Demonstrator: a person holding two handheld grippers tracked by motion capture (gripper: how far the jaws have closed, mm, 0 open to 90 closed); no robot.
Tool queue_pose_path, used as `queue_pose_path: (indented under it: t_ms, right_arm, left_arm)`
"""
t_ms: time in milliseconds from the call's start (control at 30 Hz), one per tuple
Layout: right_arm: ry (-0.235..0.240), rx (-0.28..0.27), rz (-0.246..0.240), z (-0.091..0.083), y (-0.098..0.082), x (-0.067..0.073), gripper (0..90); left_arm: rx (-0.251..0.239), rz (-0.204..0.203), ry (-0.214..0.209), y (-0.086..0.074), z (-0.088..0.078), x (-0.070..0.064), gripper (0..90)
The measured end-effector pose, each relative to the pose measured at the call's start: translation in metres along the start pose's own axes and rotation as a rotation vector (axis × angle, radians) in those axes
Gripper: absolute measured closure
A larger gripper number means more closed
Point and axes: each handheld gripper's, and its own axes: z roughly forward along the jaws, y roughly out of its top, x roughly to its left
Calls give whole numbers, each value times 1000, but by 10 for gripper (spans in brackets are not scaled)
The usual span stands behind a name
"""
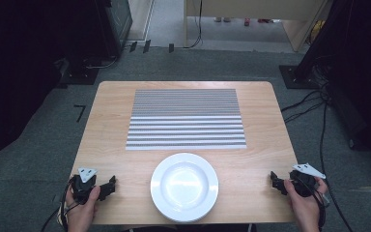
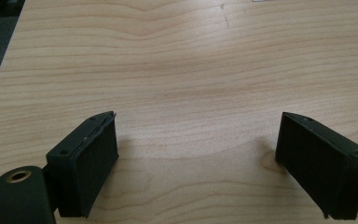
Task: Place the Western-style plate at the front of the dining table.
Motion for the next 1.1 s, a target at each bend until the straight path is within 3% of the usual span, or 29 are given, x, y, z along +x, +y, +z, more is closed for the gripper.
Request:
queue_pose_path:
  t_ms: [133, 367, 533, 567, 833, 1100]
  right_arm:
    - [-6, 5, 6, 0, 0, 0, 36]
    - [-10, 5, 13, 1, 1, 0, 33]
    - [-16, 11, 29, 1, 2, 1, 34]
    - [-4, 8, 55, -1, 2, 0, 48]
    - [-24, -26, 82, -8, 4, -2, 60]
    - [-34, -78, 57, -19, 10, 8, 60]
  left_arm:
    - [9, 3, -1, 1, -1, 1, 127]
    - [10, -66, -32, 3, -5, 5, 139]
    - [-31, -65, -40, 7, -12, -1, 140]
    - [-44, -57, -45, 8, -14, -5, 139]
    - [-71, -37, -65, 11, -20, -16, 140]
    - [-96, -20, -100, 14, -27, -29, 140]
